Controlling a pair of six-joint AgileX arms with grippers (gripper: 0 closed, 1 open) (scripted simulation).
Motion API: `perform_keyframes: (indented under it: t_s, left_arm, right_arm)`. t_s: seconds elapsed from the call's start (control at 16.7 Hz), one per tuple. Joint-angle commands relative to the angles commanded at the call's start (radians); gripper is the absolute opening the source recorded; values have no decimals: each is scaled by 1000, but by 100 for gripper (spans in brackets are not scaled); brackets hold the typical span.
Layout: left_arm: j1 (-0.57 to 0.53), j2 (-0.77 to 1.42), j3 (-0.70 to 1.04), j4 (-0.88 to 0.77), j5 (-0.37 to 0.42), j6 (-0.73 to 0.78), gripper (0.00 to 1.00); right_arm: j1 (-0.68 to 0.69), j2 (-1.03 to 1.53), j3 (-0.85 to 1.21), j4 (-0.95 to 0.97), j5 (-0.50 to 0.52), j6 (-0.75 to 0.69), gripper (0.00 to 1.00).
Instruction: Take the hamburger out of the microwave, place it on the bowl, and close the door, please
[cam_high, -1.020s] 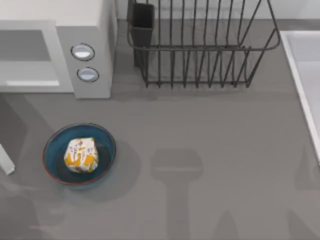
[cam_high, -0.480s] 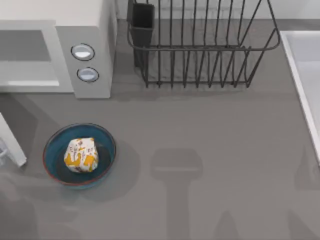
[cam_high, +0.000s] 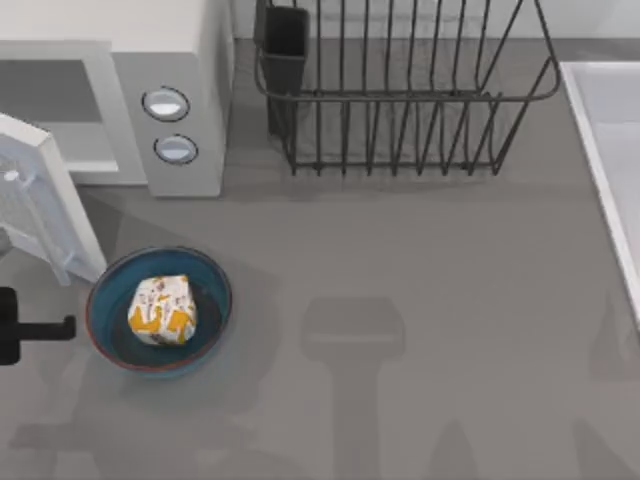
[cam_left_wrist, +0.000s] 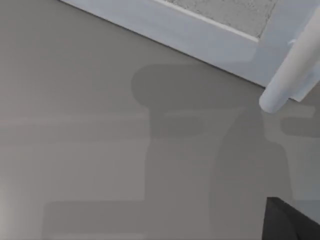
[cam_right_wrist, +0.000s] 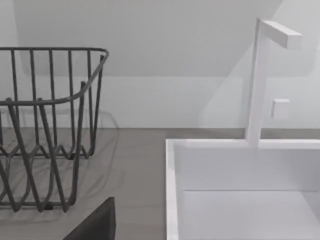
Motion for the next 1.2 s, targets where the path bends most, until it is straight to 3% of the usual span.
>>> perform_keyframes:
  t_s: [0.48, 0.96, 1.2]
  left_arm:
    - [-22, 32, 26, 20, -18, -23, 0]
    - [-30, 441, 251, 180, -21, -23, 0]
    - [-32, 506, 297, 214, -22, -24, 0]
  right_arm:
    - [0, 0, 0, 0, 0, 0, 100]
    - [0, 0, 0, 0, 0, 0, 100]
    - [0, 0, 0, 0, 0, 0, 100]
